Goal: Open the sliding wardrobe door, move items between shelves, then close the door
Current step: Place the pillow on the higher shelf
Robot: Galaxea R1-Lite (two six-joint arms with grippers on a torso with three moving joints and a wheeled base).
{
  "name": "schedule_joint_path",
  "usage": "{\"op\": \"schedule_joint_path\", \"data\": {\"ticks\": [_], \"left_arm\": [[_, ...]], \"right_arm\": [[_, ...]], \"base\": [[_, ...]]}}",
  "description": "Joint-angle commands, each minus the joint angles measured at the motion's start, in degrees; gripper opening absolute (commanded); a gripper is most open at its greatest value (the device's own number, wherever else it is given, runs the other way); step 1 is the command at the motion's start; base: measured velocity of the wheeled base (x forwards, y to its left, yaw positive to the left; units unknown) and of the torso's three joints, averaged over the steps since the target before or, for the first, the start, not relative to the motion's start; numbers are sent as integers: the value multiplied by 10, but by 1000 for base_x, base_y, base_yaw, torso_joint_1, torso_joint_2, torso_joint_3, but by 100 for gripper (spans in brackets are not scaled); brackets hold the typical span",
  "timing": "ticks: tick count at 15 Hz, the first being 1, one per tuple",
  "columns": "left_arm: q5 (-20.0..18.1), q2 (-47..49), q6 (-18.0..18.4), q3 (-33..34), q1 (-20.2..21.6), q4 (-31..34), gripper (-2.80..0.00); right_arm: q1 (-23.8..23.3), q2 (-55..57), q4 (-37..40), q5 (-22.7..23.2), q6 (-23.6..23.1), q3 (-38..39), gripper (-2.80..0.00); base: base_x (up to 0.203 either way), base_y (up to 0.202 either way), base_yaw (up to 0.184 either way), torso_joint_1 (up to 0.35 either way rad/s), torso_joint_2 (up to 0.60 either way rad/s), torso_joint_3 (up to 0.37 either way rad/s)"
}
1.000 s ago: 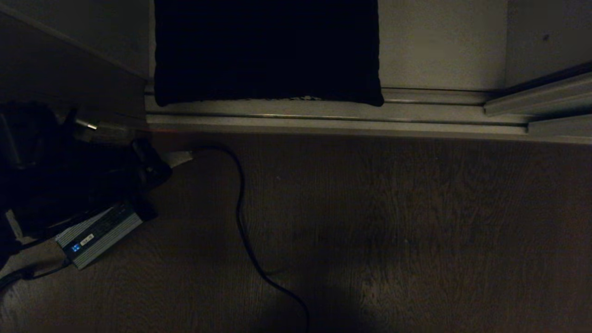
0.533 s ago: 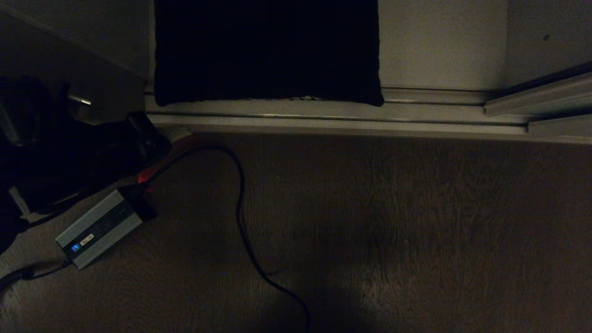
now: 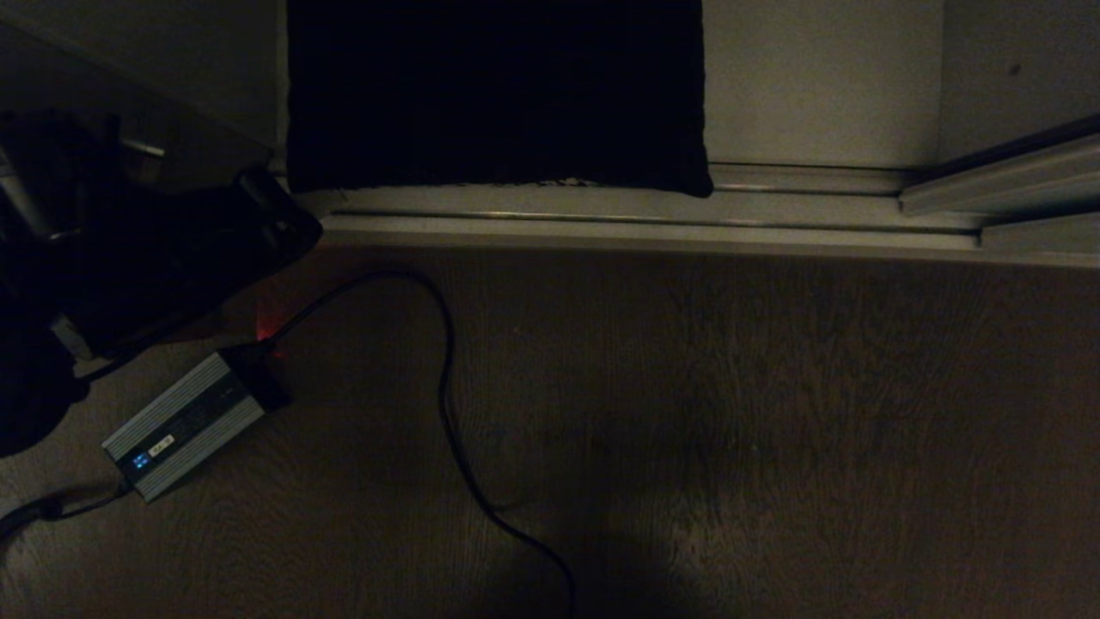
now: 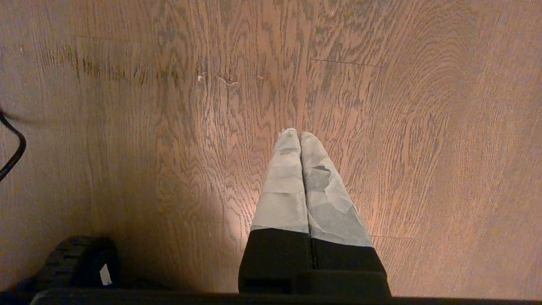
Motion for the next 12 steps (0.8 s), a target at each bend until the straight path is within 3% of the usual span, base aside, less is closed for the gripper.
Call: {"op": "schedule_joint_path", "data": {"ticks": [1,2,3,8,12], "left_arm": [[2,7,-3,-15,-3,-4,-280],[16,11,-3,-28,-7,-2,-280],[34,20,-3,-40,-10,0,0],[54,29,-1,-55,-19,-3,0],[54,38,51,-53,-17,-56,0]], "right_arm": [[0,0,0,0,0,2,-280],[0,0,0,0,0,2,-280],[0,0,0,0,0,2,-280],[0,0,0,0,0,2,-280],[0,1,0,0,0,2,-280]], "base": [[0,0,0,0,0,0],[0,0,0,0,0,0],[0,0,0,0,0,0],[0,0,0,0,0,0],[0,0,0,0,0,0]]}}
